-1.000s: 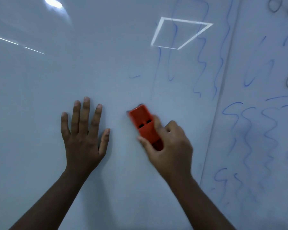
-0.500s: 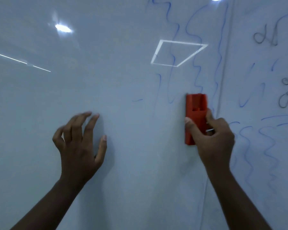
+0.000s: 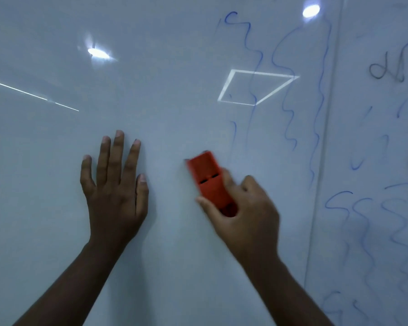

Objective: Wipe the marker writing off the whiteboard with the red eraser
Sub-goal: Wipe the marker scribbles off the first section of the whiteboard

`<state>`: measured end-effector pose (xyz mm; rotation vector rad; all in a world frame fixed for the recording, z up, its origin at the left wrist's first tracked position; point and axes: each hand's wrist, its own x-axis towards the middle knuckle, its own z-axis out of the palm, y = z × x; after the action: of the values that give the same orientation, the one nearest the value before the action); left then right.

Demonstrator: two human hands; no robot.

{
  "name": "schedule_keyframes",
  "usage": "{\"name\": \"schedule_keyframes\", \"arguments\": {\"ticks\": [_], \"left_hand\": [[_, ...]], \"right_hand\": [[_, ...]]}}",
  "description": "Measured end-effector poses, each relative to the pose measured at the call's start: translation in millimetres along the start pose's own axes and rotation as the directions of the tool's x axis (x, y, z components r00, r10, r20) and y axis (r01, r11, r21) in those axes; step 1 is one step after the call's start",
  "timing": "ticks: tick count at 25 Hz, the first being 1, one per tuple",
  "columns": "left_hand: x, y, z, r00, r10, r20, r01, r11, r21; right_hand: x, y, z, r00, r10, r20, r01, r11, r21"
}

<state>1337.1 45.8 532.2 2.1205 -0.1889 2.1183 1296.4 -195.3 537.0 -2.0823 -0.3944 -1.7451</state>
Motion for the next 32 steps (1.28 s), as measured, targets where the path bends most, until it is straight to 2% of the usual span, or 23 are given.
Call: {"name": "schedule_keyframes", "arguments": {"ticks": [5, 8, 11, 13, 16, 18, 21, 26, 29, 32], "left_hand": [[-3.4, -2.0, 1.8, 1.0, 0.001, 0.01, -0.002, 1.0, 0.006], [-3.8, 1.7, 2.1, 1.0, -0.004, 0.011, 0.004, 1.0, 0.02], [-3.7, 2.9, 2.2, 1.0, 0.005, 0.011, -0.005, 1.0, 0.029], [-3.6, 2.8, 2.7, 1.0, 0.004, 0.009, -0.004, 1.0, 0.031], [-4.1, 2.8, 4.4, 1.0, 0.0, 0.003, -0.001, 0.999, 0.034], [-4.1, 1.4, 4.4, 1.0, -0.006, 0.012, 0.006, 1.0, 0.026], [-3.9, -0.3, 3.1, 0.999, -0.001, 0.037, 0.001, 1.0, 0.008], [5.5, 5.7, -6.0, 1.0, -0.012, -0.02, 0.012, 1.0, -0.015], [42.1, 14.0, -10.7, 0.995, 0.054, -0.086, -0.059, 0.996, -0.064], [86.9, 6.5, -8.7, 0.988, 0.102, -0.115, -0.104, 0.995, -0.009]], "right_hand": [[1.2, 58.6, -32.6, 0.95, 0.284, -0.132, -0.275, 0.958, 0.077], [12.6, 72.0, -39.8, 0.91, 0.355, -0.214, -0.331, 0.933, 0.14], [36.5, 63.1, -35.7, 0.899, 0.38, -0.218, -0.359, 0.924, 0.131], [42.2, 38.6, -22.3, 0.928, 0.32, -0.192, -0.313, 0.947, 0.068], [23.1, -10.1, 8.8, 0.994, 0.056, -0.098, -0.06, 0.997, -0.046], [11.8, -40.1, 23.2, 0.995, -0.095, -0.035, 0.093, 0.993, -0.073], [29.1, -58.1, 27.9, 0.986, -0.167, -0.011, 0.165, 0.981, -0.105], [65.3, -14.8, 1.5, 0.995, -0.024, -0.098, 0.015, 0.996, -0.088], [72.3, 23.8, -23.1, 0.983, 0.117, -0.144, -0.123, 0.992, -0.032], [89.8, 49.7, -41.2, 0.949, 0.248, -0.194, -0.251, 0.968, 0.005]]}}
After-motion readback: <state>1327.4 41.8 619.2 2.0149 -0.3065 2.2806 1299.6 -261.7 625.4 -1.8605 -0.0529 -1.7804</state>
